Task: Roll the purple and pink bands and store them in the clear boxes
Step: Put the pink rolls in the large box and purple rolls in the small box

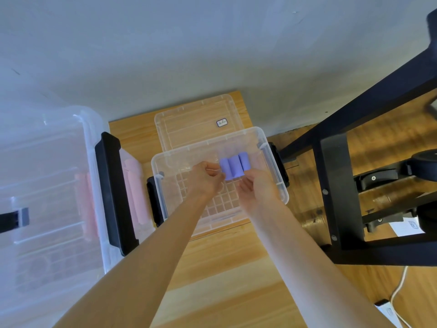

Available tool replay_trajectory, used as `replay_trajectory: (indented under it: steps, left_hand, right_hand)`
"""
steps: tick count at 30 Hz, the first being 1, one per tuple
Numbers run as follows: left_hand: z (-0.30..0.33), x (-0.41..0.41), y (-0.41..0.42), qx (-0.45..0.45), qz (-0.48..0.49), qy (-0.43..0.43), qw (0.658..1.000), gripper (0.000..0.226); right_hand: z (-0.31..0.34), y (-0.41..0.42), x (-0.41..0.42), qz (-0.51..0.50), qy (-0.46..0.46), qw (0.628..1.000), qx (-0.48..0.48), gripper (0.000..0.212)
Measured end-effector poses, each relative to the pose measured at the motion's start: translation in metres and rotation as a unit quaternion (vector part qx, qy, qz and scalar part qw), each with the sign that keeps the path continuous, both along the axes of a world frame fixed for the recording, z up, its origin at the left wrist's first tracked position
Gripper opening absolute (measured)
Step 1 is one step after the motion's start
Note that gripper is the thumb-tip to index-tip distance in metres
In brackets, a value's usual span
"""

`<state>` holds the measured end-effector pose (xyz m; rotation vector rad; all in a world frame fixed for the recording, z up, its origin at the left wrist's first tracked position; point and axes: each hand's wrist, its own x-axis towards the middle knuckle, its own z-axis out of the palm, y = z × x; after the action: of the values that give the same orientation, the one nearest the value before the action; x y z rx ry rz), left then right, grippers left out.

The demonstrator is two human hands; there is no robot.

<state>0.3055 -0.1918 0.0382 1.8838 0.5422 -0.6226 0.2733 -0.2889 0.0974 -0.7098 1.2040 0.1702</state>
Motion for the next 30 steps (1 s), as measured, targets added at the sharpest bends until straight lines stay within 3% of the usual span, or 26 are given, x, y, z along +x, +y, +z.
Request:
replay_trajectory:
  steps: [3,8,12,15,18,24,30]
  left_hand:
    - [0.002,-0.001,0.002,0.0,-0.003,0.004,1.0,0.016]
    - [0.005,-0.004,0.001,0.009,-0.008,0.007,1.0,0.015]
    - [0.008,-0.006,0.0,0.008,-0.003,0.007,1.0,0.012]
    - [0.016,-0.007,0.001,0.002,-0.011,-0.004,1.0,0.017]
    - [0.033,-0.007,0.004,-0.007,-0.041,-0.034,0.999,0.022]
    - [0.087,0.005,0.018,0.026,-0.103,-0.144,0.984,0.014]
    - [0.122,0.042,0.045,0.052,-0.052,-0.188,0.98,0.011]
  right_hand:
    - [0.007,-0.002,-0.001,0.009,0.001,1.0,0.008,0.011]
    - [0.013,-0.004,-0.004,0.045,-0.002,0.999,0.003,0.024]
    - [0.017,-0.005,-0.008,0.067,-0.004,0.998,0.012,0.019]
    - [0.027,-0.006,-0.007,0.098,-0.033,0.995,0.013,0.01]
    - [0.045,-0.011,-0.004,0.159,-0.074,0.984,-0.025,0.015]
    - [0.08,-0.029,0.022,0.348,-0.149,0.909,-0.177,0.017]
    - [0.089,-0.042,0.075,0.427,-0.176,0.821,-0.337,0.018]
